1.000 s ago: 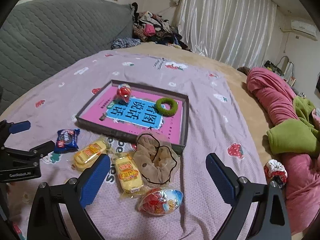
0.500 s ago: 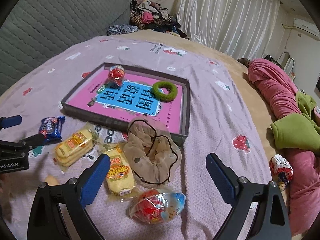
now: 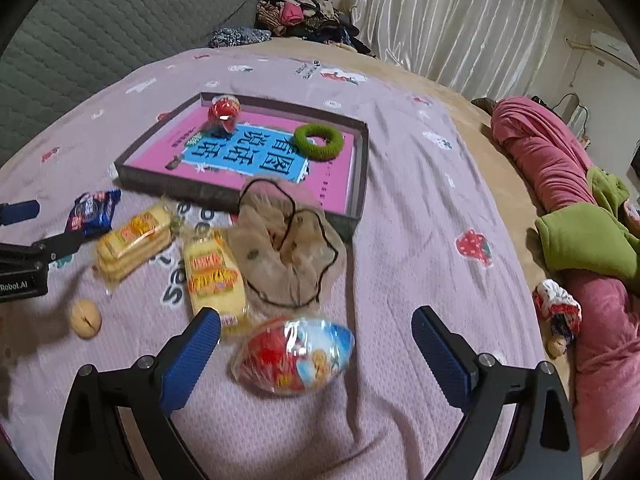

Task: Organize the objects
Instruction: 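Withdraw both tools from the tray back toward the remaining snacks, then grasp the walnut with the left tool while the right tool grasps the large Kinder egg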

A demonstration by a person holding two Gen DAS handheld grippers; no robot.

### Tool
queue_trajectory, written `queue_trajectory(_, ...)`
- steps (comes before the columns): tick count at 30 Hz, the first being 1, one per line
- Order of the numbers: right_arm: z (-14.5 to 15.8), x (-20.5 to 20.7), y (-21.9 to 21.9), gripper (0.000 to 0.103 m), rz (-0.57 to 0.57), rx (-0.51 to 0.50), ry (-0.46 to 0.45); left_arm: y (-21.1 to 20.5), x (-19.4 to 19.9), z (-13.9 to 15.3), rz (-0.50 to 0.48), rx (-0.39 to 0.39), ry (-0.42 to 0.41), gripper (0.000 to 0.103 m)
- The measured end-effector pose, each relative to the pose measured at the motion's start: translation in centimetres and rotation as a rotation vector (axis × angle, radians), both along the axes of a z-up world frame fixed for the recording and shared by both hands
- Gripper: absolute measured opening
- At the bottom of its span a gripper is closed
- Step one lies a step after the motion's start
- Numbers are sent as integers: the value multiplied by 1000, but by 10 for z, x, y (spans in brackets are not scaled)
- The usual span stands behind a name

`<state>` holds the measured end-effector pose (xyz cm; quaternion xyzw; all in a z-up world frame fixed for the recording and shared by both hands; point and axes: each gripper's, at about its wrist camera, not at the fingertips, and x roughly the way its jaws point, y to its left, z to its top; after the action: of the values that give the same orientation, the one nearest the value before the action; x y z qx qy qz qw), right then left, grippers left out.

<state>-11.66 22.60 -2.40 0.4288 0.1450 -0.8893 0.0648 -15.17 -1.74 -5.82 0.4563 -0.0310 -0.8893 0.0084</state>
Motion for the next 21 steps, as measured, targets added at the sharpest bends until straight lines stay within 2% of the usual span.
queue_trajectory(10,-6,22,4,97,0,30,0,7,26,3,-29,1,17,95)
queue_trajectory(21,-10,31,13,97,-21,5,-11,23,48,4,-76,-6,28,95)
